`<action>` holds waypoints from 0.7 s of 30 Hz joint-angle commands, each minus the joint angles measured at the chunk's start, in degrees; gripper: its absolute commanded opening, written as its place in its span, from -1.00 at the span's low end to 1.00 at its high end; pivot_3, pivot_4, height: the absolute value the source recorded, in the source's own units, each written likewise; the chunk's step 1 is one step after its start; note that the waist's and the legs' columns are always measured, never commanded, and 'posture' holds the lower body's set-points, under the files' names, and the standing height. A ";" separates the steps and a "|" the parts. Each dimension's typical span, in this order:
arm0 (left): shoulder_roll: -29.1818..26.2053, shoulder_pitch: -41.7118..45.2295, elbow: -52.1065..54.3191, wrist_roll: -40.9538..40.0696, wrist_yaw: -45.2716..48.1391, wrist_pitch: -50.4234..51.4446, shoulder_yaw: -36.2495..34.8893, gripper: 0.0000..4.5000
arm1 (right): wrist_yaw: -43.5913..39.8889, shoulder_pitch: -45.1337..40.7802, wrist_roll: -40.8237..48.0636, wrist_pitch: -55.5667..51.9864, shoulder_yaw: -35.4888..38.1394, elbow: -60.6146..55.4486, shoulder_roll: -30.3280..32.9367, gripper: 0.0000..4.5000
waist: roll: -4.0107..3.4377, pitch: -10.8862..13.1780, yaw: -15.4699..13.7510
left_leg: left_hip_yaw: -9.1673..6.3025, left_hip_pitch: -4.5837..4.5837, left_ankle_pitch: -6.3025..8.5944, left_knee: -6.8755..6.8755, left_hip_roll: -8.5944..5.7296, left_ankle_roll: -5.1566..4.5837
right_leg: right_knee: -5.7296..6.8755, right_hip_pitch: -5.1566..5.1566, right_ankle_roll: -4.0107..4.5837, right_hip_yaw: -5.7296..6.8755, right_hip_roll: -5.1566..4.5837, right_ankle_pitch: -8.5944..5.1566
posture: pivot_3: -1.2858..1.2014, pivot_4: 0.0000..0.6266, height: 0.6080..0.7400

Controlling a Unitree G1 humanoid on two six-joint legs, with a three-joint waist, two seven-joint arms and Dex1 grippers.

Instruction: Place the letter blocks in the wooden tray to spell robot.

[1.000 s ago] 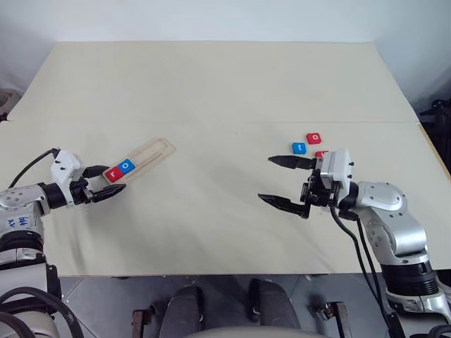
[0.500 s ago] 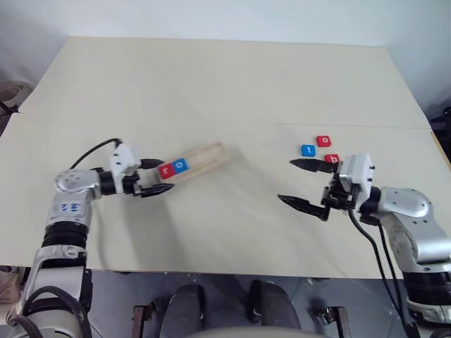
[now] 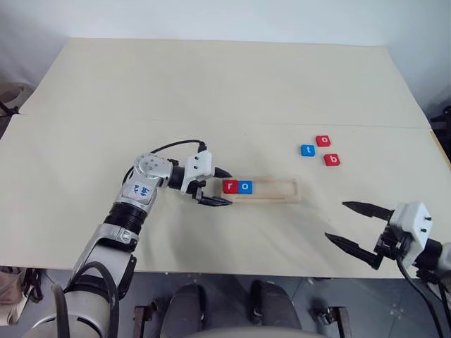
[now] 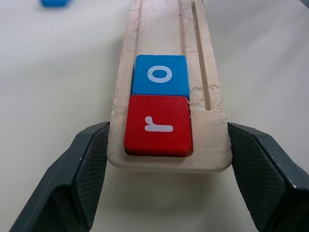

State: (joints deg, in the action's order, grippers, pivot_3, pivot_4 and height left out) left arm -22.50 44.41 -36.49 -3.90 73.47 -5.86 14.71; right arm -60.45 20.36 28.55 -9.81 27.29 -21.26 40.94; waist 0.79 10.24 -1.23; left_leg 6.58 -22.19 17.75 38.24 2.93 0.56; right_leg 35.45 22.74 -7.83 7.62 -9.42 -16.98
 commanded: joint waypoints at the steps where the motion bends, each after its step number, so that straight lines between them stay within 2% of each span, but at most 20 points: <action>1: 0.10 0.15 0.14 -0.04 1.49 -0.30 0.18 0.50 | 1.82 2.21 1.04 1.66 2.04 -3.53 -1.82 1.00 | 0.00 0.00 -0.15 | -0.03 -0.01 0.00 0.01 0.00 0.00 | 0.00 0.00 0.00 0.01 0.00 0.00 | 0.03 -0.52 1.00; 4: -0.62 -0.29 1.24 0.36 1.24 1.85 0.19 0.50 | 3.11 2.59 1.30 1.64 1.93 -4.70 -2.35 1.00 | 0.00 0.00 -0.14 | -0.01 -0.01 0.02 0.04 -0.01 -0.04 | -0.03 -0.05 -0.04 -0.01 0.00 0.02 | 0.03 -0.52 1.00; 6: -0.94 -1.15 3.19 -0.72 1.08 3.77 -0.67 0.82 | 4.15 1.73 1.53 1.63 1.61 -4.59 -2.60 1.00 | -0.01 0.00 -0.09 | -0.04 0.00 0.03 0.03 0.00 -0.05 | -0.03 -0.05 -0.04 0.00 0.00 0.02 | 0.03 -0.52 1.00; 8: -1.11 -1.50 4.87 -1.45 1.45 4.79 -1.01 0.97 | 4.27 1.17 1.50 1.58 1.20 -3.93 -2.38 1.00 | -0.01 0.00 -0.07 | -0.05 0.01 0.03 0.03 0.00 -0.05 | -0.01 -0.05 -0.04 0.00 0.00 0.02 | 0.03 -0.52 1.00; 16: -2.20 -1.13 11.94 -5.81 -1.17 7.04 -6.80 0.97 | 4.78 -1.60 1.61 1.92 3.80 1.26 -1.25 1.00 | 0.00 0.00 -0.14 | -0.05 -0.03 0.03 0.09 -0.01 -0.05 | -0.02 -0.06 -0.05 -0.01 -0.01 0.03 | 0.03 -0.52 1.00; 21: -9.42 -7.44 21.69 -14.32 0.00 8.28 -16.99 0.97 | 13.95 -7.82 -0.80 -0.06 2.52 5.02 -4.17 1.00 | 0.00 0.00 0.68 | -0.05 0.01 0.03 0.04 0.02 -0.04 | 0.01 -0.05 -0.05 -0.02 0.00 0.03 | 0.03 -0.52 1.00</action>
State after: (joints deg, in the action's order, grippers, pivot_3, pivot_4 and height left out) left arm -29.45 38.58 -19.29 -14.39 72.82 1.76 2.32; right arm -50.02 13.70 28.52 -9.42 29.30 -17.08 37.53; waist 0.78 10.24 -0.55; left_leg 6.53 -22.16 17.77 38.25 2.96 0.52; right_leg 35.46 22.70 -7.87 7.59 -9.41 -16.96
